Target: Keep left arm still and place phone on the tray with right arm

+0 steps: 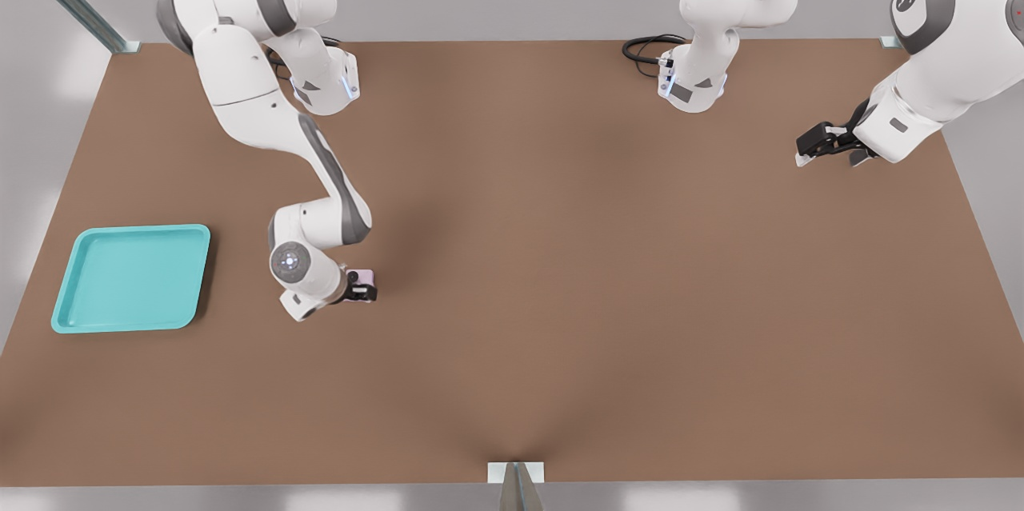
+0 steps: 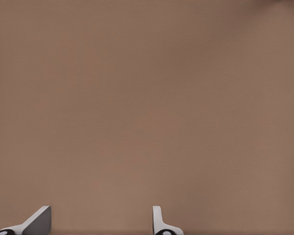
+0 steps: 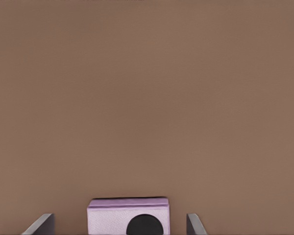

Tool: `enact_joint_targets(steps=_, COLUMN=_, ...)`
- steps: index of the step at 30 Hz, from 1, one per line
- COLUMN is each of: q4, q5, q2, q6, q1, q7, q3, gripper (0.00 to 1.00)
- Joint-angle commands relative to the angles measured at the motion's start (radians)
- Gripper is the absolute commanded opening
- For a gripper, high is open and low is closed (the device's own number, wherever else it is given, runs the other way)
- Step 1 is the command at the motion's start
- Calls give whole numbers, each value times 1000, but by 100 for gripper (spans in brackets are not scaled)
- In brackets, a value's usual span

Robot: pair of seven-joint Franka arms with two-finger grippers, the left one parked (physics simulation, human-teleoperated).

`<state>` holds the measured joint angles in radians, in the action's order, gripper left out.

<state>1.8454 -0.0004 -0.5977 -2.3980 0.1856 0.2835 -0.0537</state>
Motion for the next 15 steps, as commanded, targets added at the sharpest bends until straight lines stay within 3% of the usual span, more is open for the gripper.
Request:
enact_joint_targets(steps=1, q4=5, q5=-1, q2=-8, q6=-90, q1=0, q7=60, q3=0, gripper=100)
enact_joint_targets(steps=15, q4=127, q5=-1, q2=13, q6=-127, q1=-17, q7=-15, q3=-25, gripper=100)
